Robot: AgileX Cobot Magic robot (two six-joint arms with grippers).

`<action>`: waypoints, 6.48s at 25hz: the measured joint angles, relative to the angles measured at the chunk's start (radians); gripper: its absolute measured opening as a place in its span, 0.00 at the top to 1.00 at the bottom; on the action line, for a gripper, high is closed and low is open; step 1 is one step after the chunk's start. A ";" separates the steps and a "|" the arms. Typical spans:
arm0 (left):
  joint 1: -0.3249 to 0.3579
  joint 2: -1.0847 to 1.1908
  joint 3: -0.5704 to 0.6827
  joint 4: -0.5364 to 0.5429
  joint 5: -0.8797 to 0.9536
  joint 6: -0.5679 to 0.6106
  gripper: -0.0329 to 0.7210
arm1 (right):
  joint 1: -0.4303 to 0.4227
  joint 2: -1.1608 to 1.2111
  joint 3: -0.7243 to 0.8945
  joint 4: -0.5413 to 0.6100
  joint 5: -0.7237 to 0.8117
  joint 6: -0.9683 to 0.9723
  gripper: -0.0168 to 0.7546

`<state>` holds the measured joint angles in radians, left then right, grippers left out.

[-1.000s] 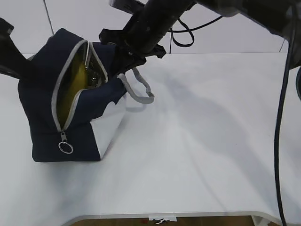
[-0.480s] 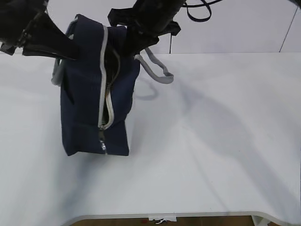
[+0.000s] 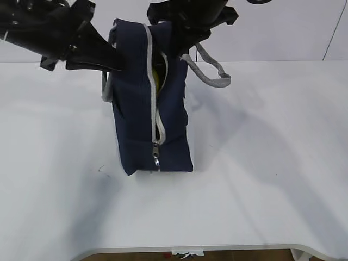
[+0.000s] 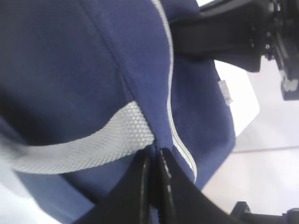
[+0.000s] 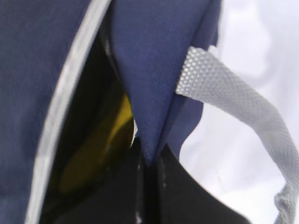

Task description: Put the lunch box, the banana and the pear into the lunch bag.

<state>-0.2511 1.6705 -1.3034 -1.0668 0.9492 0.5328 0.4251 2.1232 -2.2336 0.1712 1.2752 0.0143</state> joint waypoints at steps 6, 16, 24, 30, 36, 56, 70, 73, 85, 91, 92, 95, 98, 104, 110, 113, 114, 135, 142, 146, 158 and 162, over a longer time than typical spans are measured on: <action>-0.020 0.048 0.000 -0.044 -0.021 0.014 0.96 | 0.000 0.000 0.002 -0.024 0.000 0.007 0.98; -0.020 0.059 0.000 -0.051 -0.029 0.015 0.86 | 0.000 0.000 0.002 -0.057 0.000 0.041 0.93; -0.010 0.042 -0.002 -0.032 -0.001 0.018 0.50 | 0.000 -0.005 0.002 -0.006 -0.010 0.049 0.41; 0.041 -0.044 -0.010 0.067 0.070 0.015 0.46 | 0.000 -0.041 0.002 0.004 -0.011 0.049 0.32; 0.073 -0.080 -0.012 0.197 0.231 -0.023 0.46 | 0.000 -0.121 0.009 0.010 -0.011 0.045 0.32; 0.057 -0.225 -0.012 0.808 0.281 -0.349 0.50 | 0.000 -0.599 0.695 0.013 -0.351 -0.077 0.32; 0.057 -0.241 -0.012 0.805 0.284 -0.352 0.51 | 0.000 -0.760 1.248 0.047 -1.059 -0.188 0.32; 0.057 -0.241 -0.012 0.799 0.286 -0.352 0.51 | 0.000 -0.719 1.248 0.047 -1.144 -0.188 0.32; 0.057 -0.241 -0.012 0.769 0.286 -0.355 0.51 | 0.075 -0.654 1.333 -0.158 -1.492 -0.216 0.32; 0.057 -0.241 -0.012 0.769 0.286 -0.355 0.52 | 0.143 -0.654 1.545 -0.171 -1.786 -0.177 0.32; 0.057 -0.241 -0.012 0.769 0.286 -0.355 0.52 | 0.144 -0.654 1.578 -0.171 -1.839 -0.162 0.32; 0.057 -0.241 -0.012 0.769 0.286 -0.355 0.52 | 0.145 -0.654 1.677 -0.171 -1.947 -0.134 0.33; 0.057 -0.241 -0.012 0.769 0.286 -0.355 0.52 | 0.145 -0.652 1.751 -0.171 -1.989 -0.111 0.34; 0.057 -0.241 -0.012 0.769 0.286 -0.355 0.53 | 0.145 -0.607 1.818 -0.194 -2.044 -0.050 0.34; 0.057 -0.241 -0.012 0.769 0.286 -0.355 0.53 | 0.145 -0.528 1.818 -0.374 -2.088 0.020 0.34; 0.057 -0.241 -0.012 0.769 0.286 -0.355 0.53 | 0.145 -0.483 1.818 -0.402 -2.105 0.064 0.34; 0.057 -0.241 -0.012 0.769 0.286 -0.355 0.53 | 0.145 -0.466 1.818 -0.404 -2.118 0.069 0.34; 0.057 -0.241 -0.012 0.769 0.286 -0.355 0.54 | 0.145 -0.158 1.751 -0.385 -2.414 0.120 0.34; 0.057 -0.241 -0.012 0.762 0.286 -0.355 0.55 | 0.145 -0.103 1.724 -0.391 -2.419 0.120 0.34; 0.057 -0.241 -0.012 0.762 0.286 -0.355 0.55 | 0.145 -0.101 1.722 -0.396 -2.419 0.127 0.34; 0.057 -0.241 -0.012 0.758 0.286 -0.356 0.57 | 0.145 -0.101 1.722 -0.399 -2.419 0.182 0.59; 0.057 -0.241 -0.012 0.756 0.286 -0.356 0.57 | 0.145 -0.101 1.722 -0.401 -2.419 0.188 0.61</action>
<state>-0.1943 1.4297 -1.3157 -0.3105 1.2355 0.1765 0.5704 2.0226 -0.5114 -0.2295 -1.1438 0.2020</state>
